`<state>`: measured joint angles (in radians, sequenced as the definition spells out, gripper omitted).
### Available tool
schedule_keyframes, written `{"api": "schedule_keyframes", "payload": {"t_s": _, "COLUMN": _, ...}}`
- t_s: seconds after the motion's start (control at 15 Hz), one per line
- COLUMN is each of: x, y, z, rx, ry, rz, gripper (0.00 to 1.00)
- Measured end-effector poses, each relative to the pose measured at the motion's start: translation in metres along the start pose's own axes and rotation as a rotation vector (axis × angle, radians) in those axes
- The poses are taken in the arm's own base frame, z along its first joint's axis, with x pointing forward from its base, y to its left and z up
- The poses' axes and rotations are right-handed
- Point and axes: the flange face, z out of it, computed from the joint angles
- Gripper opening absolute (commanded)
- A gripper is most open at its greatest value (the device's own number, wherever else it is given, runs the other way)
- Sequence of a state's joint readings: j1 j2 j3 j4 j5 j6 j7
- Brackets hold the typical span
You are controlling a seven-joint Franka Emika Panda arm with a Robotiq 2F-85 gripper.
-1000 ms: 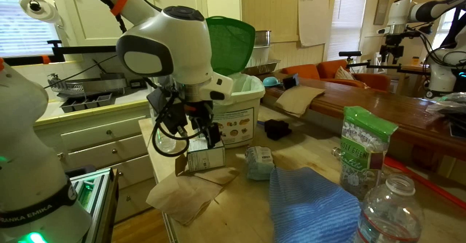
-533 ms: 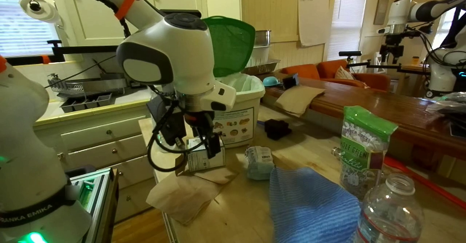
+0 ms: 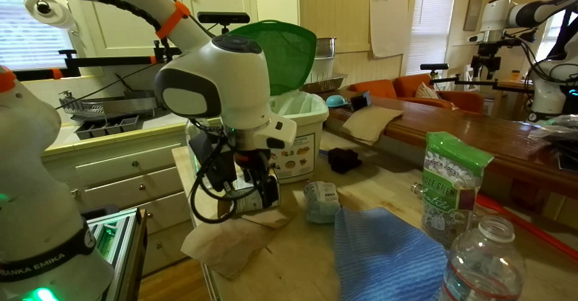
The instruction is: Put the white box in the bin.
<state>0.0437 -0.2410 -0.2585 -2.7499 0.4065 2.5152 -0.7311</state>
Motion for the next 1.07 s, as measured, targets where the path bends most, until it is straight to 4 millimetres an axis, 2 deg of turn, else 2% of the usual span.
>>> {"api": "schedule_keyframes", "payload": {"t_s": 0.4, "x": -0.004, "y": 0.015, "z": -0.002, "rx": -0.023, "ry": 0.001, "rz": 0.026, "gripper": 1.00}}
{"api": "schedule_keyframes", "payload": {"t_s": 1.07, "x": -0.027, "y": 0.062, "z": -0.030, "rx": -0.165, "ry": -0.040, "rz": 0.078, "gripper": 1.00}}
